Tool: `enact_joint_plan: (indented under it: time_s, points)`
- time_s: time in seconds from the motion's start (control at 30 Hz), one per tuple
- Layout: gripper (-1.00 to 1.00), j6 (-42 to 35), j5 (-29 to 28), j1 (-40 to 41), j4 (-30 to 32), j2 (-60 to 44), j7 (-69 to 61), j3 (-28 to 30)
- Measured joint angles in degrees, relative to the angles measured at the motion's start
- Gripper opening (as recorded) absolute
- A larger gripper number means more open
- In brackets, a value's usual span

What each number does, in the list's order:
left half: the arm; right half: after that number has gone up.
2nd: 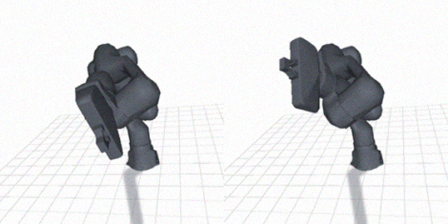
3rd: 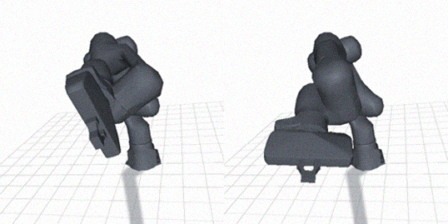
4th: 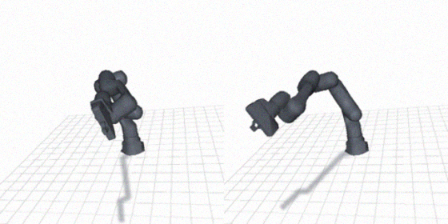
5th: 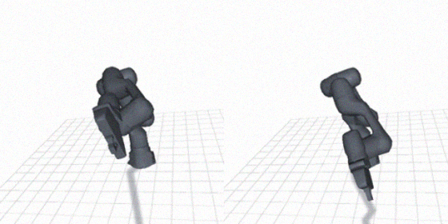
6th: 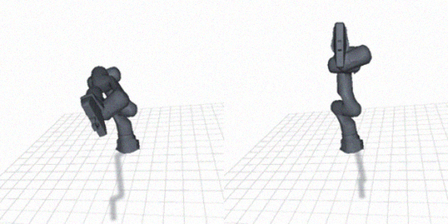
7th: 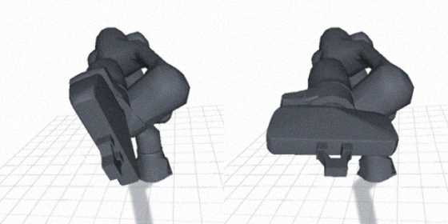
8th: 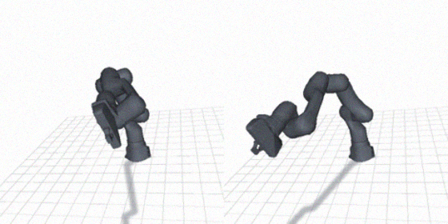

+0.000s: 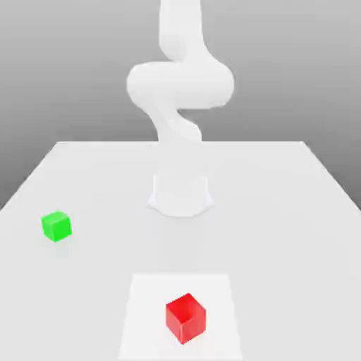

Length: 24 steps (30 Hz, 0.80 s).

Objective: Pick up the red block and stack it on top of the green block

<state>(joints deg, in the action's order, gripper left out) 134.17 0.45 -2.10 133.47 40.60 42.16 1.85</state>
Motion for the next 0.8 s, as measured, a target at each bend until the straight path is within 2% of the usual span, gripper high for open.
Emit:
enact_joint_plan:
  time_s: [0.37,0.57,0.8]
  points:
    - [0.0,10.6,3.5,-6.9,7.5,-23.3,-17.4,6.0]
    - [0.0,16.3,4.8,-8.3,11.5,-35.7,-26.3,6.8]
    - [0.0,24.0,3.5,-8.2,15.1,-49.9,-33.1,6.5]
